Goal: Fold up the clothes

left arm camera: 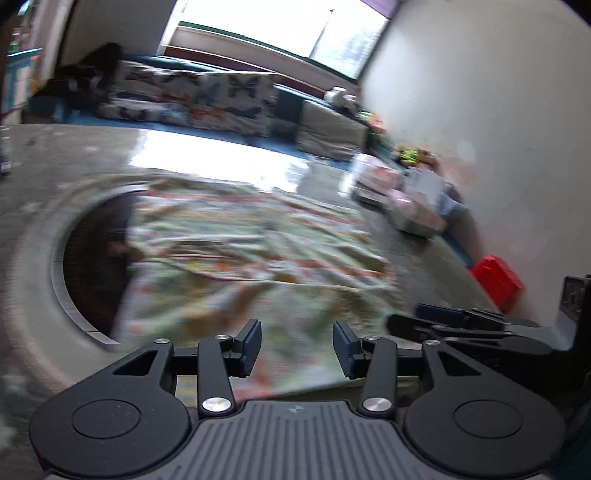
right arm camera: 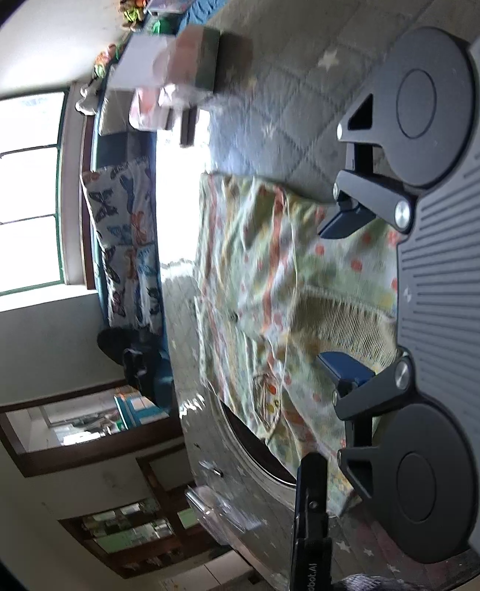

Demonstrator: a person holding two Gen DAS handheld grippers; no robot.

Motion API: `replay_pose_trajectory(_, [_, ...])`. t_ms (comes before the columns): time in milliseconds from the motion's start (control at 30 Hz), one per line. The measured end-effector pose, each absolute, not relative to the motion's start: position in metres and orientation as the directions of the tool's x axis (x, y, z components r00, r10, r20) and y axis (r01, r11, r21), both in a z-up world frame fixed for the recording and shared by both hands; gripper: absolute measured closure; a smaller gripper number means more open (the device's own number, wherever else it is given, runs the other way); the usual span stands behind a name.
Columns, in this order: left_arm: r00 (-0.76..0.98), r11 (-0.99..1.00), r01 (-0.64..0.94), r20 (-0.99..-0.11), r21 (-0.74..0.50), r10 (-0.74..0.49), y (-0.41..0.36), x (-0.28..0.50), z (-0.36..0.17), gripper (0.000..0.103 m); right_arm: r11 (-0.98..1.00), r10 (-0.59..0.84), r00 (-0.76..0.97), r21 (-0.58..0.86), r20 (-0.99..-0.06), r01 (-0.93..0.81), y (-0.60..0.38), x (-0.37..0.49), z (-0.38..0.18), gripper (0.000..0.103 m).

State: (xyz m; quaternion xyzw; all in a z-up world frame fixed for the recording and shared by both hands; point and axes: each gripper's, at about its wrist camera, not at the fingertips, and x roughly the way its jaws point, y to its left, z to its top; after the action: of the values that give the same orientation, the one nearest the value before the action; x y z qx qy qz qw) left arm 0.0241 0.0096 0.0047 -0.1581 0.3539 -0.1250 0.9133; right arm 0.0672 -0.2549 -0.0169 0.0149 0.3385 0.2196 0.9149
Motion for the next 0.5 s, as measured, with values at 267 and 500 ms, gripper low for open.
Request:
replay_pose_trajectory(267, [0.74,0.947,-0.009,-0.639,-0.321,-0.209,0.056,0.024,-0.009,0.058,0.893,0.426,0.618,0.2,-0.66,-0.403,-0.233,0.094,-0.034,0.066])
replay_pose_trajectory(500, [0.725,0.954,-0.05,-0.668,-0.296,-0.169,0.068,0.034,-0.013,0.06,0.905,0.392,0.637,0.155,-0.664,-0.396,-0.229,0.091,-0.031,0.096])
